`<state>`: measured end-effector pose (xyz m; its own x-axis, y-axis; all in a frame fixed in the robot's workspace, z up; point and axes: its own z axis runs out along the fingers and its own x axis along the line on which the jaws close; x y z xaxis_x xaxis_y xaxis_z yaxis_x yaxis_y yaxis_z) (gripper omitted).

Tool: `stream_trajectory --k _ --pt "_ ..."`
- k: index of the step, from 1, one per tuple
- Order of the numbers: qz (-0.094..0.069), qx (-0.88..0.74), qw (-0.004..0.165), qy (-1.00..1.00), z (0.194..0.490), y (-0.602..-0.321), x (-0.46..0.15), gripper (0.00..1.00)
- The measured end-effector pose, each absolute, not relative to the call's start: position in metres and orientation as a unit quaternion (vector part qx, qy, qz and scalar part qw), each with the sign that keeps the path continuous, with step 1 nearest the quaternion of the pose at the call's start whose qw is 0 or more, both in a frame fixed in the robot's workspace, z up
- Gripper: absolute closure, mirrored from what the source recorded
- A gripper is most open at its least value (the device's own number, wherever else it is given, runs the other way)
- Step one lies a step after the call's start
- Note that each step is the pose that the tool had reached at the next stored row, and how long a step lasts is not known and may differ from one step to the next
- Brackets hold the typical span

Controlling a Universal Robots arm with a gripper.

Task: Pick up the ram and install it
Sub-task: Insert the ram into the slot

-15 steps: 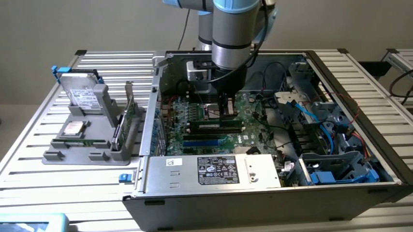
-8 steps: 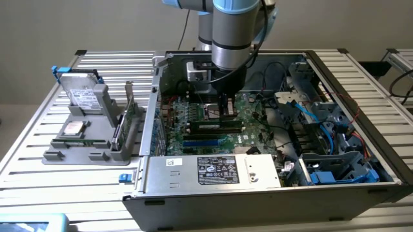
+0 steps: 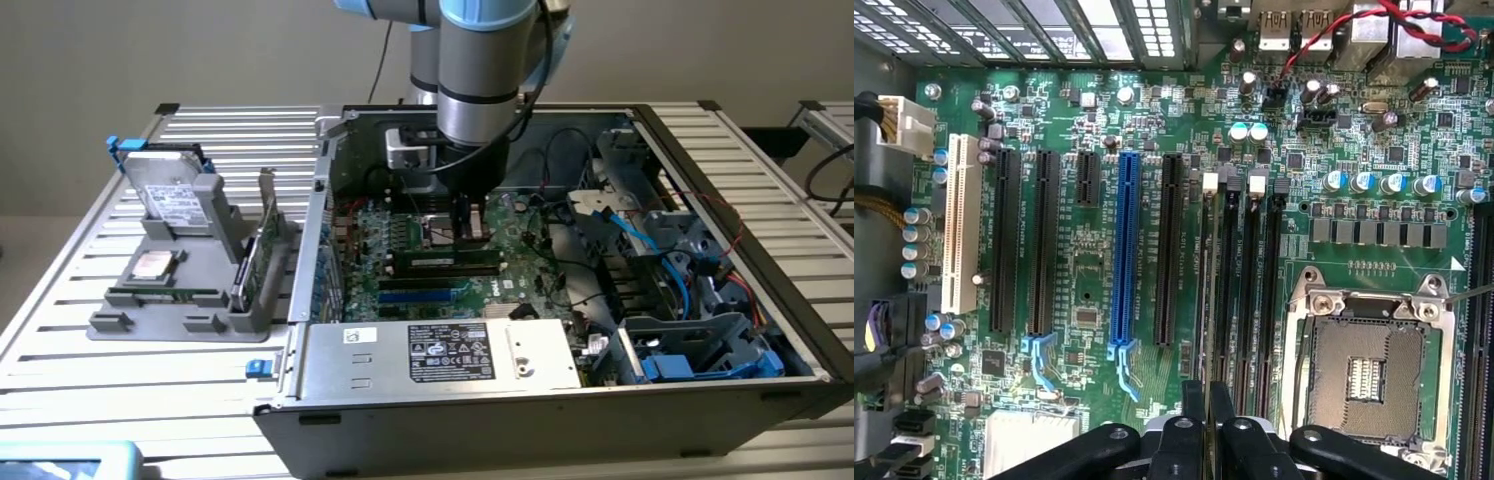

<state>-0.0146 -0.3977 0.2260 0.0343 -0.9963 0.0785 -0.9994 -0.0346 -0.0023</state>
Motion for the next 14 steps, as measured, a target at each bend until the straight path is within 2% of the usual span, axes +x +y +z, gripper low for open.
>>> stream_trajectory --k 14 --pt "0.03 0.715 0.025 -0.698 0.2248 -0.3977 -0.0172 0.86"
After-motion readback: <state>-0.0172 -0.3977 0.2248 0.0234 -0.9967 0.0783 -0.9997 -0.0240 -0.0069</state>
